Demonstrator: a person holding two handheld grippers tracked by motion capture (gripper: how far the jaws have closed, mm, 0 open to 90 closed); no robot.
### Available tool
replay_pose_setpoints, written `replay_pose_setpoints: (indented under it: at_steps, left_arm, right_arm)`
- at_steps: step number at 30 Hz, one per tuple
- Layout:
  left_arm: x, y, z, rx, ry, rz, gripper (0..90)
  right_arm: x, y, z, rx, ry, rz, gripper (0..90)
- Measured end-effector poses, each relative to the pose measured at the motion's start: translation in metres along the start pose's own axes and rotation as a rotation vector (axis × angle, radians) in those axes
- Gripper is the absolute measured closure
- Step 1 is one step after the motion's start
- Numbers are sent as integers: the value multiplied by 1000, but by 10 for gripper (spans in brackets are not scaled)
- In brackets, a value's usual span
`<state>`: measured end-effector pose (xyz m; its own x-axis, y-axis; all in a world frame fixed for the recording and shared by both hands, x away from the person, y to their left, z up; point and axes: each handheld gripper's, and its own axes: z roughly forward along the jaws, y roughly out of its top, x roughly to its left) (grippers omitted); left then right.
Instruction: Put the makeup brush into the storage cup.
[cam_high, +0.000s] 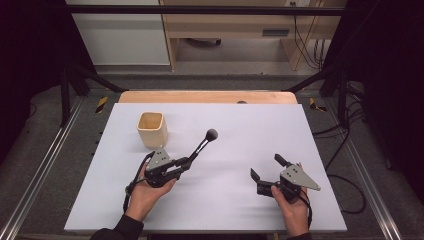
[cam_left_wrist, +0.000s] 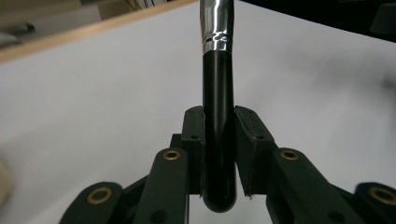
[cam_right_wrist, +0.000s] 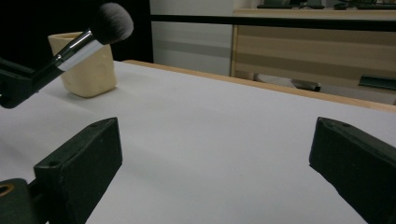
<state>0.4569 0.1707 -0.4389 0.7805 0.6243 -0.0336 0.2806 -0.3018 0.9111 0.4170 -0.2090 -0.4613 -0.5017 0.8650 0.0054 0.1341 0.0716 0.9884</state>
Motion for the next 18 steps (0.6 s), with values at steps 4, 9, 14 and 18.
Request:
replay_pose_setpoints:
  at_steps: [4, 9, 14, 18]
  left_arm:
    - [-3, -2, -1, -29, -2, -7, 746]
    - [-6, -6, 0, -41, 3, -10, 746]
    - [-6, -9, 1, -58, 1, -31, 746]
    - [-7, -10, 1, -77, 2, -35, 746]
  right_arm:
    - [18, 8, 8, -4, 34, -5, 26]
    - [34, 16, 19, 0, 81, -20, 24]
    - [43, 26, 25, -14, 105, -13, 24]
    - [45, 33, 28, -18, 123, 2, 23]
